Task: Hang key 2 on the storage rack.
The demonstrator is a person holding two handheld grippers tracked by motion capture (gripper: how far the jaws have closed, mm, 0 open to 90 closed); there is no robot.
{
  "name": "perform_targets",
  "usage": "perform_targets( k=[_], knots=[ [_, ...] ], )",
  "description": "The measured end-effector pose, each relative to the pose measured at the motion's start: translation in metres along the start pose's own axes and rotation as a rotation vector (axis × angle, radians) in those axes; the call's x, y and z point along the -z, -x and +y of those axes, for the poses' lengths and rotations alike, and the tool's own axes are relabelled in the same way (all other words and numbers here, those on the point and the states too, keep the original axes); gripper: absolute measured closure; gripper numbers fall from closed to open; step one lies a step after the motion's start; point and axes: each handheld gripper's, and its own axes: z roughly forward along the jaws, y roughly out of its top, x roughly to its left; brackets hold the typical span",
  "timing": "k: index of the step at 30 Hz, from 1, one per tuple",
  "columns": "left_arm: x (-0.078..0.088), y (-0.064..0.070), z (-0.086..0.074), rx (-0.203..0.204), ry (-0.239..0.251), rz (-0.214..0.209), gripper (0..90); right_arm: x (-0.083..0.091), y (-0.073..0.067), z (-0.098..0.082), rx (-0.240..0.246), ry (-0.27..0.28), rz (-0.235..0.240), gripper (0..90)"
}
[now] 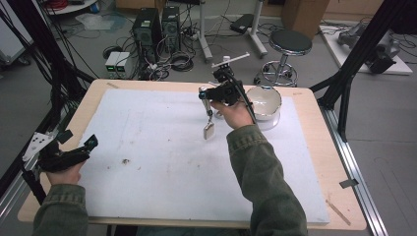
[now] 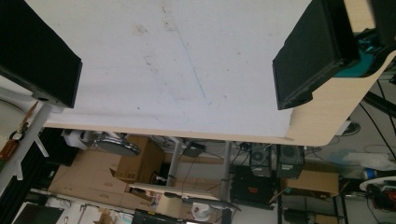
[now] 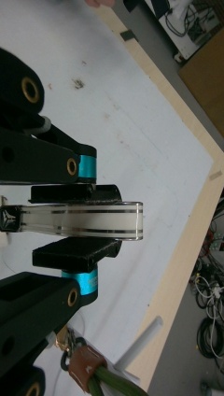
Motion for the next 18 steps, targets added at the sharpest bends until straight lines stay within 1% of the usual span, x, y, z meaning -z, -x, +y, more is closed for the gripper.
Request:
perform_targets(
  k=[3, 5, 7, 10, 13, 15, 16, 18],
  knots=[
    [0.0, 0.0, 0.0, 0.004, 0.003, 0.0, 1.8, 0.001, 0.001, 0.006, -0.009, 0.017, -0.004, 73.7],
    [0.0, 0.0, 0.0, 0.004, 0.004, -0.001, 1.7, 0.001, 0.002, 0.01, -0.017, 0.016, -0.01, 73.7],
    [0.0, 0.0, 0.0, 0.007, 0.007, -0.001, 1.7, 0.0, 0.003, 0.015, -0.014, 0.022, -0.02, 73.7],
    [0.0, -0.001, 0.0, 0.011, 0.009, 0.002, 1.8, 0.0, 0.005, 0.021, -0.02, 0.03, -0.018, 73.7],
    [0.0, -0.001, 0.0, 0.014, 0.011, 0.002, 1.8, -0.001, 0.008, 0.028, -0.02, 0.032, -0.036, 73.7],
    [0.0, -0.002, 0.0, 0.012, 0.007, 0.0, 1.8, 0.0, 0.009, 0.033, -0.021, 0.04, -0.042, 73.7],
    [0.0, -0.002, 0.0, 0.01, 0.006, 0.0, 1.8, 0.0, 0.009, 0.036, -0.023, 0.055, -0.041, 73.7],
    [0.0, -0.002, 0.0, 0.01, 0.005, 0.001, 1.8, 0.001, 0.01, 0.04, -0.031, 0.062, -0.038, 73.7]
  ],
)
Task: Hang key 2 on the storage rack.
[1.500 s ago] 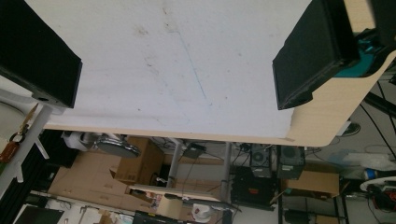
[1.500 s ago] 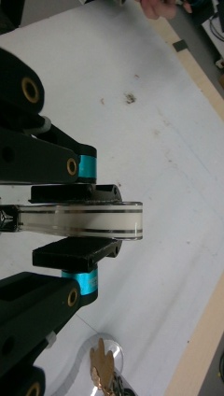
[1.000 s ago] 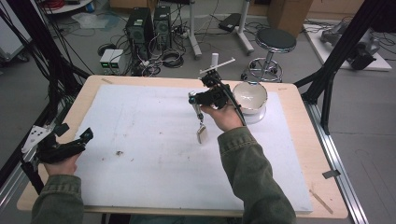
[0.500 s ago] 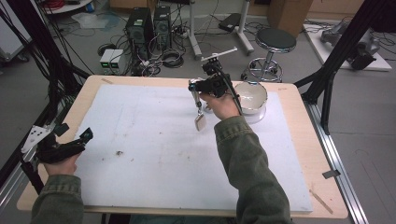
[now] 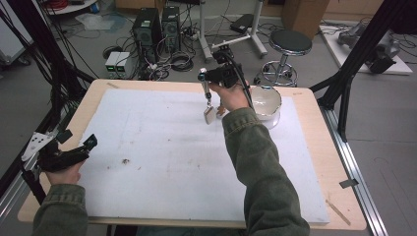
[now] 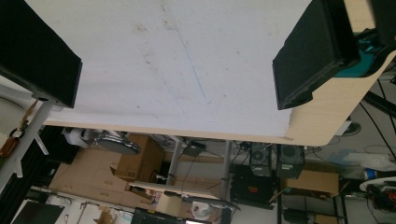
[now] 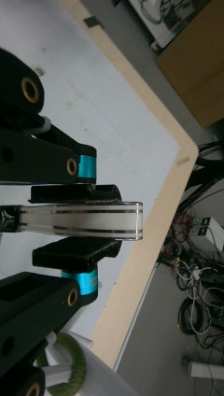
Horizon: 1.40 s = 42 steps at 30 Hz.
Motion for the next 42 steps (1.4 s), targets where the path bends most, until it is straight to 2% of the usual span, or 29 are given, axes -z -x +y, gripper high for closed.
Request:
perform_targets(
  k=[6, 15, 20, 23, 30, 36, 42],
  knots=[
    [0.0, 0.0, 0.0, 0.002, 0.004, -0.002, 1.8, -0.003, 0.001, 0.013, -0.004, 0.003, -0.015, 73.7],
    [0.0, -0.001, 0.0, 0.007, 0.001, -0.007, 1.8, -0.01, 0.0, 0.033, 0.017, 0.009, -0.031, 73.7],
    [0.0, -0.002, 0.0, 0.005, -0.001, -0.008, 1.8, -0.015, 0.001, 0.039, 0.005, 0.012, -0.026, 73.7],
    [0.0, -0.002, 0.0, 0.005, -0.001, -0.008, 1.8, -0.016, 0.002, 0.043, 0.013, 0.01, -0.046, 73.7],
    [0.0, -0.002, 0.0, 0.006, 0.0, -0.01, 1.8, -0.016, 0.014, 0.052, -0.033, 0.053, -0.056, 73.7],
    [0.0, -0.002, 0.0, 0.005, -0.001, -0.011, 1.8, -0.019, 0.014, 0.059, -0.028, 0.06, -0.066, 73.7],
    [0.0, -0.003, 0.0, 0.005, 0.0, -0.01, 1.8, -0.028, 0.017, 0.059, -0.031, 0.047, -0.086, 73.7]
  ],
)
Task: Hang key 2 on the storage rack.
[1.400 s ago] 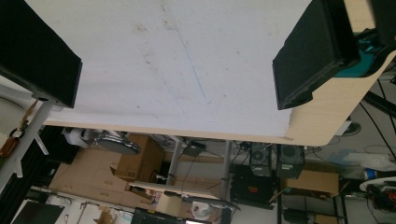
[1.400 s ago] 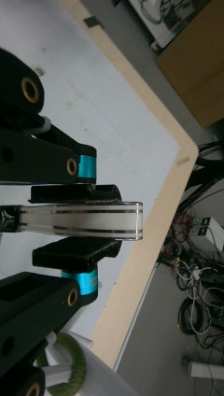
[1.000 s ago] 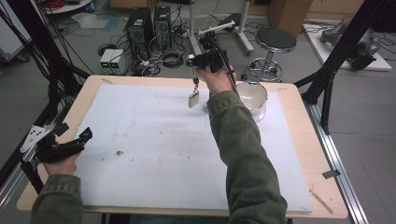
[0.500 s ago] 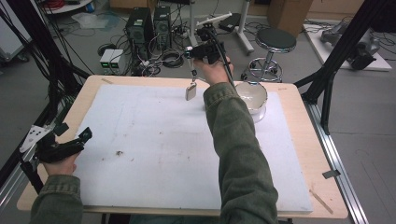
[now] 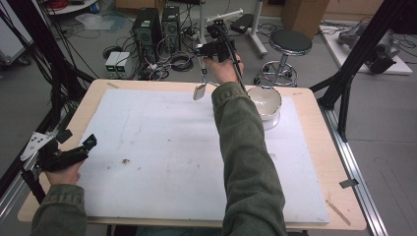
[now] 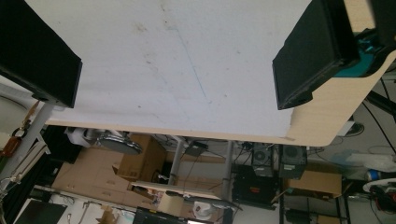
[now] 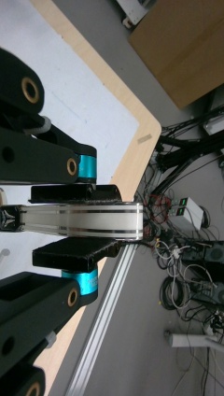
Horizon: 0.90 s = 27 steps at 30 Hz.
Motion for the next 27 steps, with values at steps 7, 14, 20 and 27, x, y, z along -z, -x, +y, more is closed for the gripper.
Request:
perform_targets(
  k=[7, 14, 20, 27],
  knots=[
    [-0.001, 0.0, 0.0, -0.001, -0.001, -0.001, 1.8, -0.008, 0.002, -0.001, 0.025, -0.013, -0.049, 73.7],
    [-0.001, 0.0, 0.0, -0.002, 0.0, -0.002, 1.8, -0.011, 0.006, -0.002, 0.013, -0.002, -0.058, 73.7],
    [-0.001, 0.0, 0.0, -0.003, -0.001, -0.004, 1.8, -0.015, 0.008, -0.002, 0.026, -0.01, -0.075, 73.7],
    [-0.001, 0.0, 0.0, -0.003, -0.002, -0.006, 1.8, -0.017, 0.01, -0.003, 0.043, -0.013, -0.094, 73.6]
  ],
)
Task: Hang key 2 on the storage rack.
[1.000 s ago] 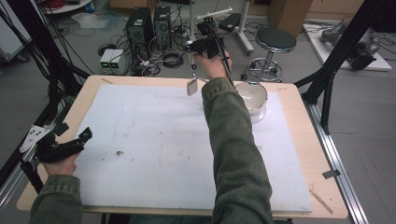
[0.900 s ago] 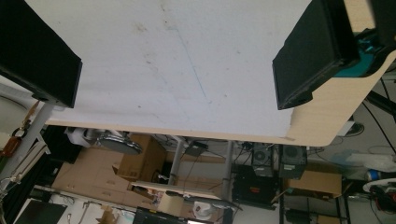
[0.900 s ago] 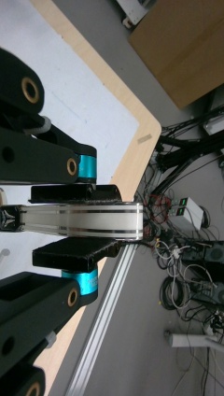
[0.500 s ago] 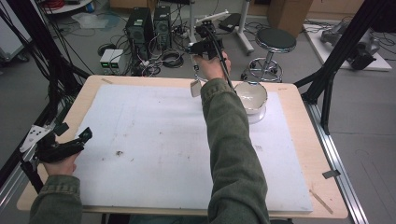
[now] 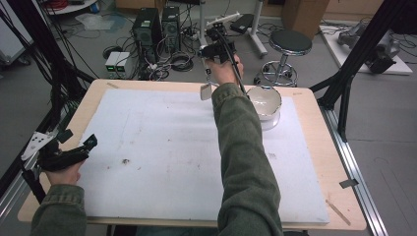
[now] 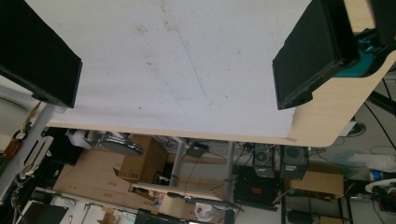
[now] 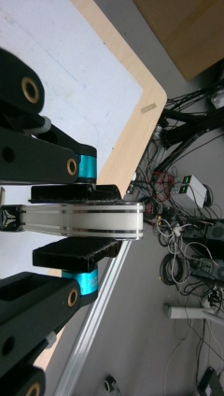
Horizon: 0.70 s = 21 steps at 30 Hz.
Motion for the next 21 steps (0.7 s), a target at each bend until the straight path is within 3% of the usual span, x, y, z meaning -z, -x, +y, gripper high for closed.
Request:
perform_targets(
  k=[21],
  knots=[
    [-0.001, 0.0, 0.0, -0.004, -0.005, -0.002, 1.8, -0.005, 0.001, -0.013, 0.058, -0.033, -0.027, 73.5]
  ],
)
